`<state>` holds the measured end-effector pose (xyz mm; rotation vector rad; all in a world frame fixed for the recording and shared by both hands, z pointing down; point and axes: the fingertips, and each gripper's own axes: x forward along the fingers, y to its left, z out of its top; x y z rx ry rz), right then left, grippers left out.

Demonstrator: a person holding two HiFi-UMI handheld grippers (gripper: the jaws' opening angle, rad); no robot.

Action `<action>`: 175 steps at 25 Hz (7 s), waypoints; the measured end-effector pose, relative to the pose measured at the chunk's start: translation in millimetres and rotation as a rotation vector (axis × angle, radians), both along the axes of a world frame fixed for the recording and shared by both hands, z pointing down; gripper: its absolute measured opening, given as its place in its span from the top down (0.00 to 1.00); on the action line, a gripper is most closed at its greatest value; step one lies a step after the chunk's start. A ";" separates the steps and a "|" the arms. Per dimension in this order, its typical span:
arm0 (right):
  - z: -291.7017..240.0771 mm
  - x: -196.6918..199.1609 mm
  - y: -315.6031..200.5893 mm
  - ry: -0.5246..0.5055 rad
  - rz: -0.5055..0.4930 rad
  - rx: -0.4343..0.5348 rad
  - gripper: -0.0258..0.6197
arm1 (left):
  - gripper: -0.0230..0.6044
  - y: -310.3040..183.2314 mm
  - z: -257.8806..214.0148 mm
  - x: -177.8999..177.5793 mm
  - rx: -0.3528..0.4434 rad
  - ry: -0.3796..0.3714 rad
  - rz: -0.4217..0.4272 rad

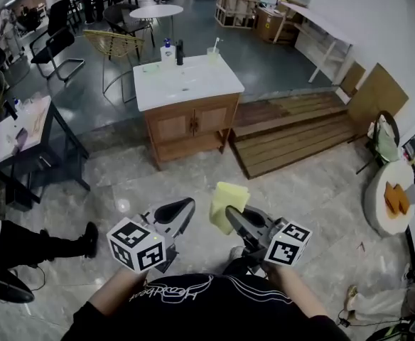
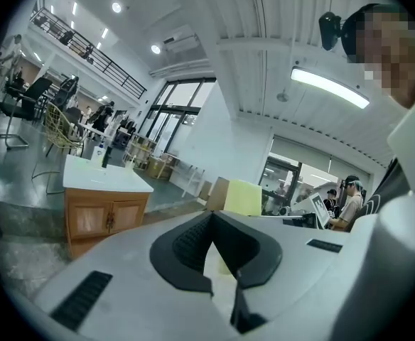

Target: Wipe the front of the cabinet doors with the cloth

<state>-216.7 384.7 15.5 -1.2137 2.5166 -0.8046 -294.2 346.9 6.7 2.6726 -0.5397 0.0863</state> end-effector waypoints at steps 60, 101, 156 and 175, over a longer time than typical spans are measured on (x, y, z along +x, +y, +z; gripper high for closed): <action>287.0 215.2 -456.8 0.066 -0.101 -0.239 0.90 | 0.95 -418.4 319.4 190.8 -0.370 -0.017 -0.323; 387.7 144.9 -606.3 0.130 -0.235 -0.020 0.90 | 0.95 -473.8 405.1 175.2 -0.504 0.008 -0.570; 407.9 297.3 -638.7 0.125 0.060 -0.067 0.90 | 0.95 -483.4 419.8 292.5 -0.547 -0.036 -0.421; 408.3 418.3 -634.6 0.155 0.251 -0.063 0.90 | 0.95 -467.5 432.1 371.4 -0.563 -0.084 -0.263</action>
